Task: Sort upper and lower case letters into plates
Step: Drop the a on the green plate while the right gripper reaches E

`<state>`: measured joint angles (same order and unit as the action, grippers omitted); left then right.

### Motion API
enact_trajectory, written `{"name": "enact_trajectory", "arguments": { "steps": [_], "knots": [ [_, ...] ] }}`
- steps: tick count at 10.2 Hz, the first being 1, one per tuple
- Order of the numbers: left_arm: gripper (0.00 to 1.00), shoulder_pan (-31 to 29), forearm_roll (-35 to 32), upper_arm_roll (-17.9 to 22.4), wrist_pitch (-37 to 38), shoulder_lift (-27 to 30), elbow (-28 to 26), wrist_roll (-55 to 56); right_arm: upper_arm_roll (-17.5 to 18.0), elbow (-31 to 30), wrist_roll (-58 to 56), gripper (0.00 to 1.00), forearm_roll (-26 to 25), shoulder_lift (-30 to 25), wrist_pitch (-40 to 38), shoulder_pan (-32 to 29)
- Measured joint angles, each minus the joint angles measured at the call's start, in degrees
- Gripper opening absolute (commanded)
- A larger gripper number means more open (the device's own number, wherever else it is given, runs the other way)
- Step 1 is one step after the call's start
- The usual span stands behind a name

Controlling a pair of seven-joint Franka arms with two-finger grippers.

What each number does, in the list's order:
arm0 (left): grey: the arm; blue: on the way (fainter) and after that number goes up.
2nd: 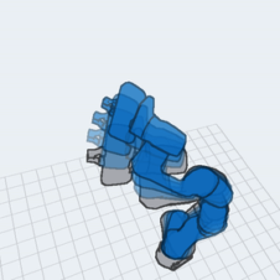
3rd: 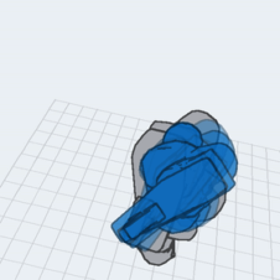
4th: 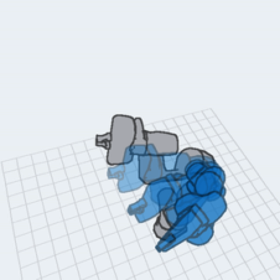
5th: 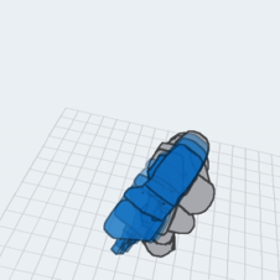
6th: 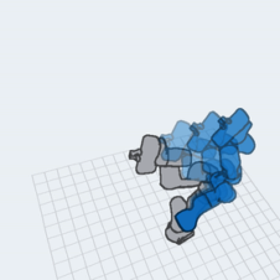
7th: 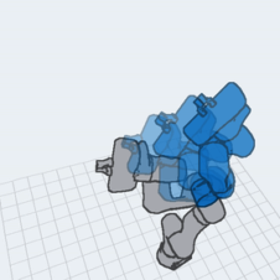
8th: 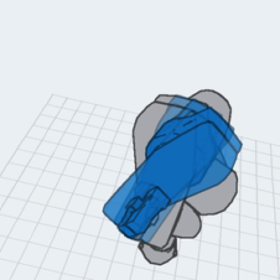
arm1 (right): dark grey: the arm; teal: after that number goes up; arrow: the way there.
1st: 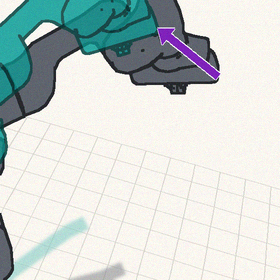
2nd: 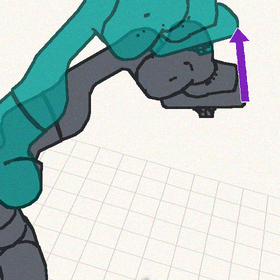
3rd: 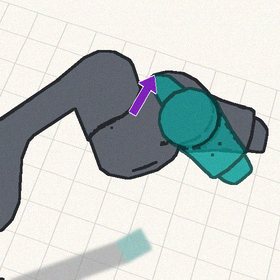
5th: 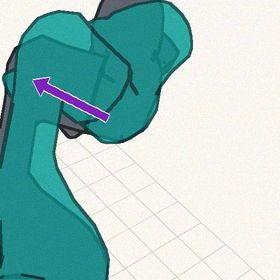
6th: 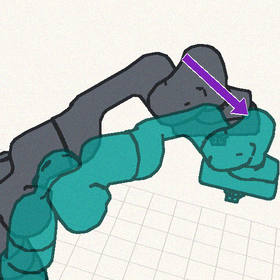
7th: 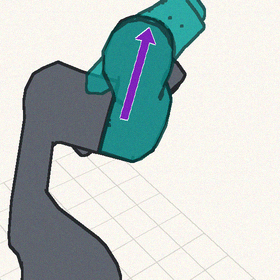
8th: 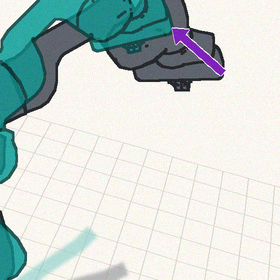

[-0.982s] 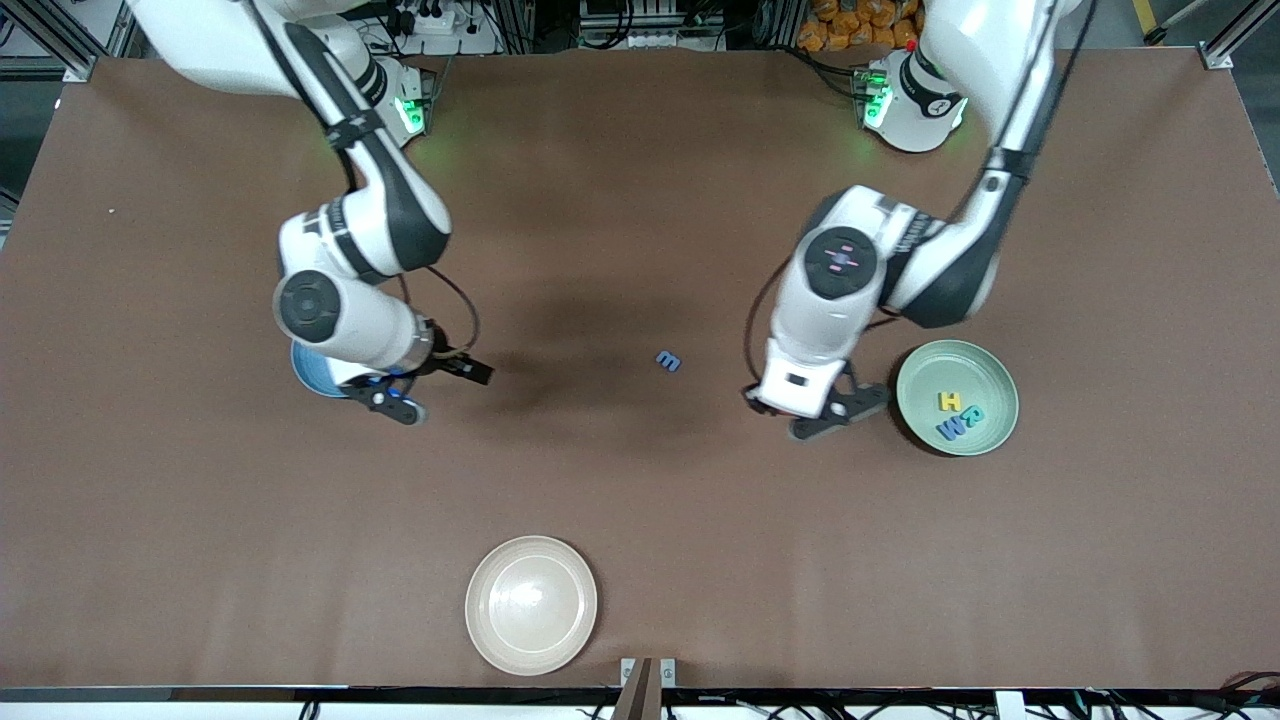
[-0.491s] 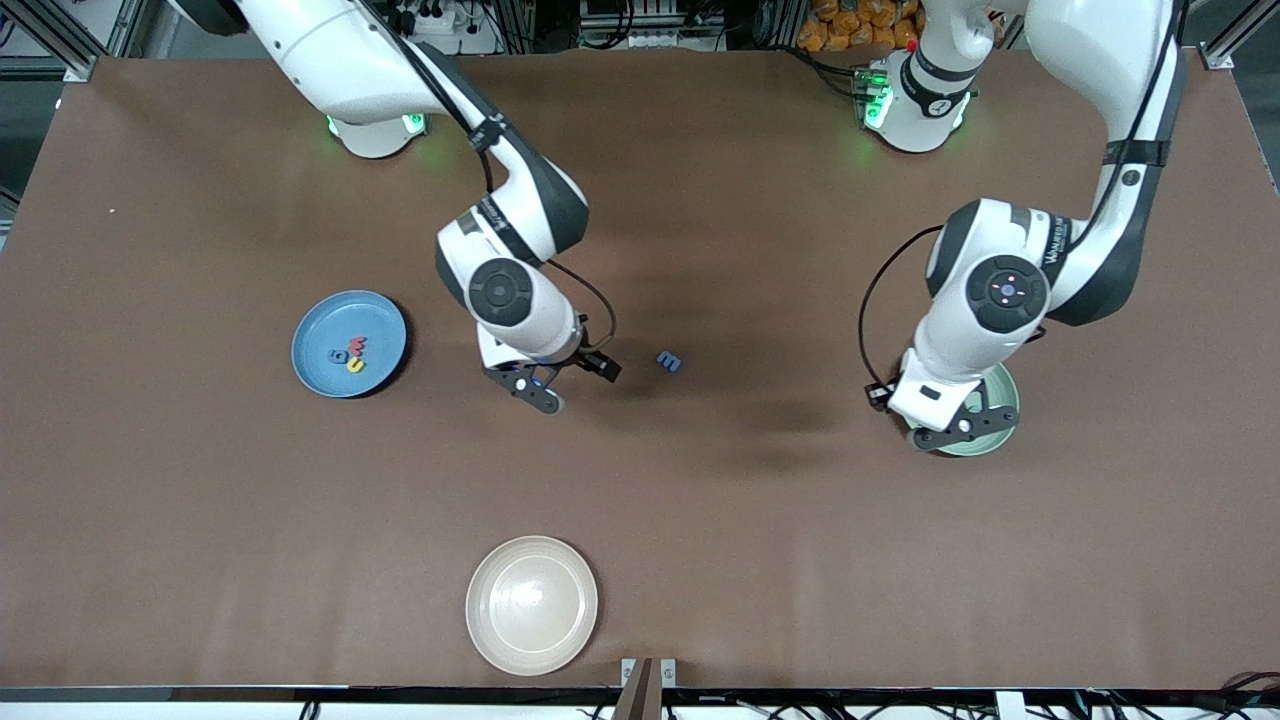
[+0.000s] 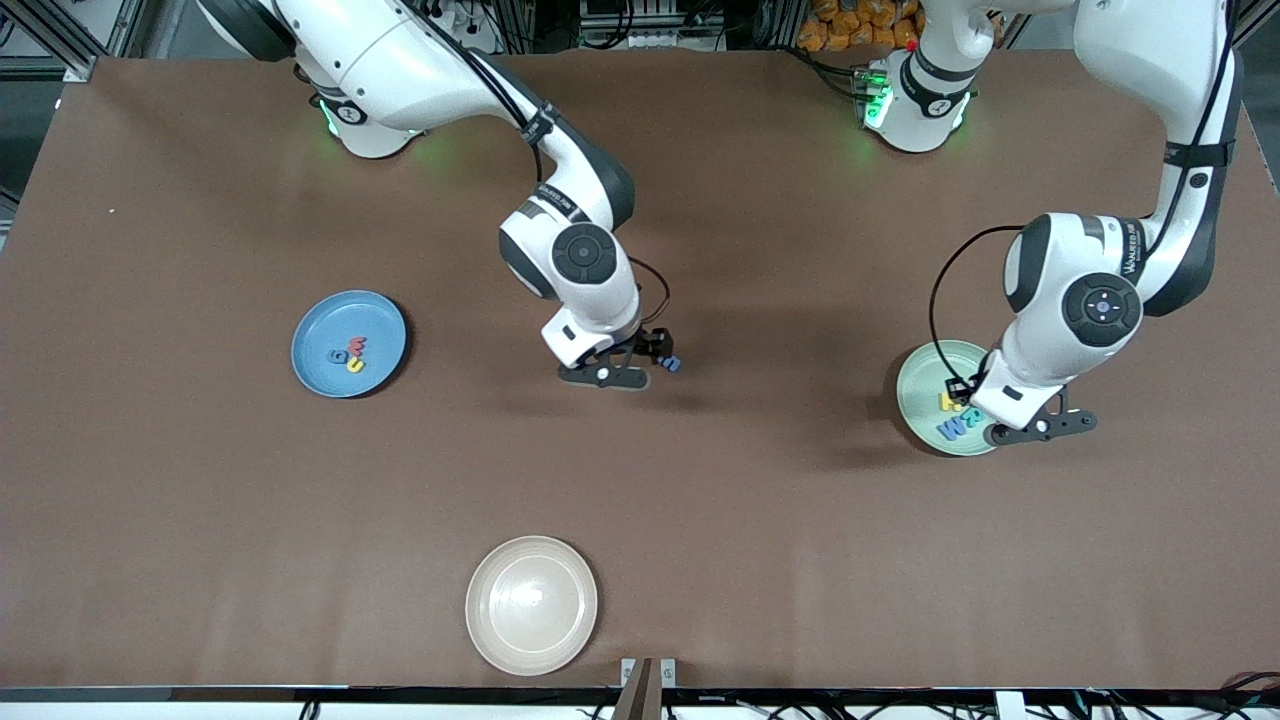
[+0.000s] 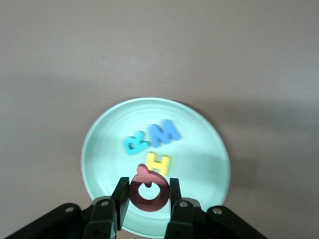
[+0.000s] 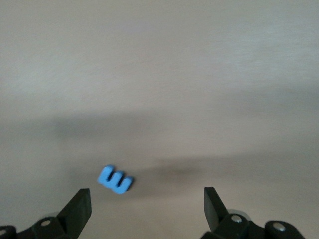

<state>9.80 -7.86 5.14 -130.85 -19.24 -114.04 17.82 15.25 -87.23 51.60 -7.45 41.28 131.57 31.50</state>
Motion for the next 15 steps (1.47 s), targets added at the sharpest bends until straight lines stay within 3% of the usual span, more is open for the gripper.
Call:
{"name": "enact_trajectory", "arguments": {
  "steps": [1,6,9,11,15],
  "knots": [
    [1.00,-0.19,0.01,0.39,-0.48,-0.04,-0.57,-0.23,0.70,0.04,-0.60,1.00,-2.02,0.59,0.70,0.83],
    [1.00,-0.16,0.92,0.66,0.31,3.80,2.69,-0.21,1.98,2.72,-0.97,1.00,-12.14,4.74,1.00,3.70],
    [1.00,-0.11,0.93,0.70,15.26,7.37,13.83,-0.21,2.60,5.07,-1.66,1.00,-19.05,7.52,1.06,3.93],
    [1.00,-0.09,2.03,0.70,22.26,8.15,20.71,-0.21,3.78,5.91,-1.65,1.00,-19.70,9.19,1.07,4.38],
    [1.00,-3.53,4.76,-0.54,27.21,12.28,22.95,-0.27,4.02,7.45,-0.82,1.00,-19.83,10.65,1.07,4.59]
  ]
}}
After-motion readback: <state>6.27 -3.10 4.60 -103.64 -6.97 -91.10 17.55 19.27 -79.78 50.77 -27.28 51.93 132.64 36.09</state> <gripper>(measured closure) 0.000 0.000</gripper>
